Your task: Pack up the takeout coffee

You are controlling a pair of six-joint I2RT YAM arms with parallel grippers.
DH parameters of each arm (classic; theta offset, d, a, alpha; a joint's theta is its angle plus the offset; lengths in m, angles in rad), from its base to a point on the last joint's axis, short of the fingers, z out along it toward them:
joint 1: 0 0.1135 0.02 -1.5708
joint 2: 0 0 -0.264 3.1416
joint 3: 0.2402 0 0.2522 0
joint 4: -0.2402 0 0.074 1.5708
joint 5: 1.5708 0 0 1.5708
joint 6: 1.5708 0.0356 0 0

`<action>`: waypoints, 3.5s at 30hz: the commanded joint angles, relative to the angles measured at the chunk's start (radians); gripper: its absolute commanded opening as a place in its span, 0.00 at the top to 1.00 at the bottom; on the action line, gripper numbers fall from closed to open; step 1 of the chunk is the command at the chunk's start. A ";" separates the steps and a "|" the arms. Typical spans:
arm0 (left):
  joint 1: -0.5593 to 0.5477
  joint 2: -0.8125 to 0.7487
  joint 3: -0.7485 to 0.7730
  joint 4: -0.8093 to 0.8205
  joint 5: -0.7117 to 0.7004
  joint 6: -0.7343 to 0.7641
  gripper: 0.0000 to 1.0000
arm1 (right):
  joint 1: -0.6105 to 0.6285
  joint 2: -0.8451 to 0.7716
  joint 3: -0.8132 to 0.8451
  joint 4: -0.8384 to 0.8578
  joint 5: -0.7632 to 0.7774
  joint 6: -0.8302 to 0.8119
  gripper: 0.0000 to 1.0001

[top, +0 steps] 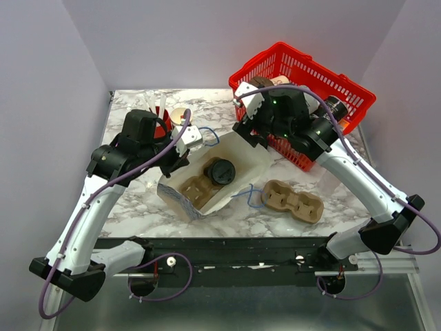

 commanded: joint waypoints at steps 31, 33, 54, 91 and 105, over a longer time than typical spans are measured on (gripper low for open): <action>0.077 0.030 0.197 0.196 -0.179 -0.253 0.17 | -0.062 0.000 0.239 -0.060 -0.169 0.064 0.00; 0.093 0.025 0.218 0.246 -0.234 -0.306 0.16 | -0.087 0.011 0.245 -0.057 -0.176 0.093 0.00; 0.507 0.569 0.468 0.302 -0.183 -0.431 0.37 | -0.168 0.101 0.121 0.052 -0.410 0.209 0.01; 0.597 0.999 0.738 0.305 -0.094 -0.411 0.50 | -0.167 0.169 0.116 0.066 -0.373 0.186 0.01; 0.597 0.969 0.731 0.282 -0.050 -0.431 0.83 | -0.167 0.158 0.096 0.069 -0.356 0.176 0.01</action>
